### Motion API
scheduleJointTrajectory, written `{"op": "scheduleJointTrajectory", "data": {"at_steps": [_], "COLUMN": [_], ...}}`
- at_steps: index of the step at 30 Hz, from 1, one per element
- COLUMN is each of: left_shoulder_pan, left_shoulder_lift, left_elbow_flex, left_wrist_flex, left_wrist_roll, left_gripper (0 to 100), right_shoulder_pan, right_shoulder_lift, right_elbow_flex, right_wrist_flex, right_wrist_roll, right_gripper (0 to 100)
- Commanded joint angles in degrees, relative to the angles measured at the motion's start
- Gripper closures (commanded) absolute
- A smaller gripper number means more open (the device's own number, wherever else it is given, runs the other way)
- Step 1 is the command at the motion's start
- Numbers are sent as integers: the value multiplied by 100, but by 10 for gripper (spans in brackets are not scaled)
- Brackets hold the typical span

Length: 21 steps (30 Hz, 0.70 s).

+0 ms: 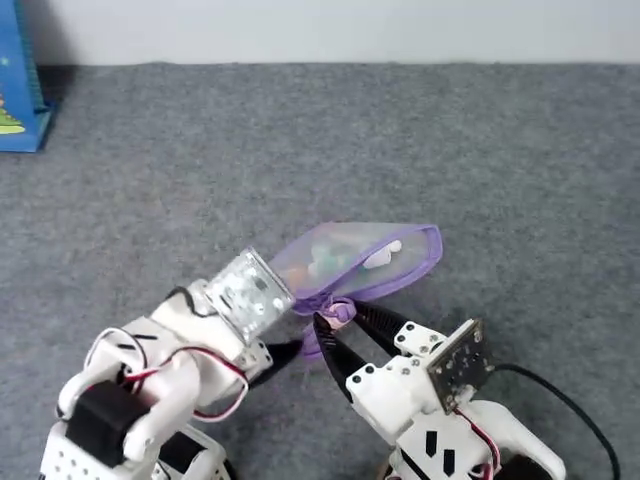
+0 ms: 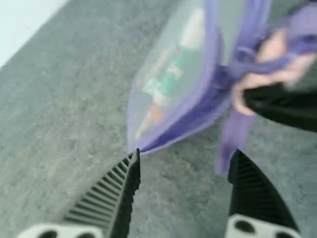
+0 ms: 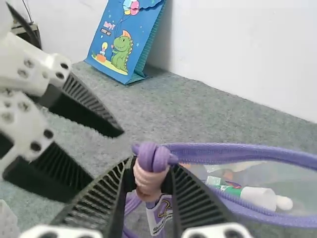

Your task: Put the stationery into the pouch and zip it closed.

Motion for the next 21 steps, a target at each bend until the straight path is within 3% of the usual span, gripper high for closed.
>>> {"op": "scheduleJointTrajectory", "data": {"at_steps": [1,13,21], "left_shoulder_pan": [475,114,-536], "left_shoulder_lift": [-299,-1793,-3174], "left_elbow_flex": [57,1534,1754], "left_wrist_flex": [26,-1196,-1152], "left_wrist_roll": [0,273,281], "left_gripper": [716,716,716], "right_shoulder_pan": [66,303,312], "right_shoulder_lift": [-40,-40,-40], "right_elbow_flex": [-422,-440,-431], "right_wrist_flex": [22,22,356], "right_wrist_roll": [211,193,404], "right_gripper": [991,991,991]}}
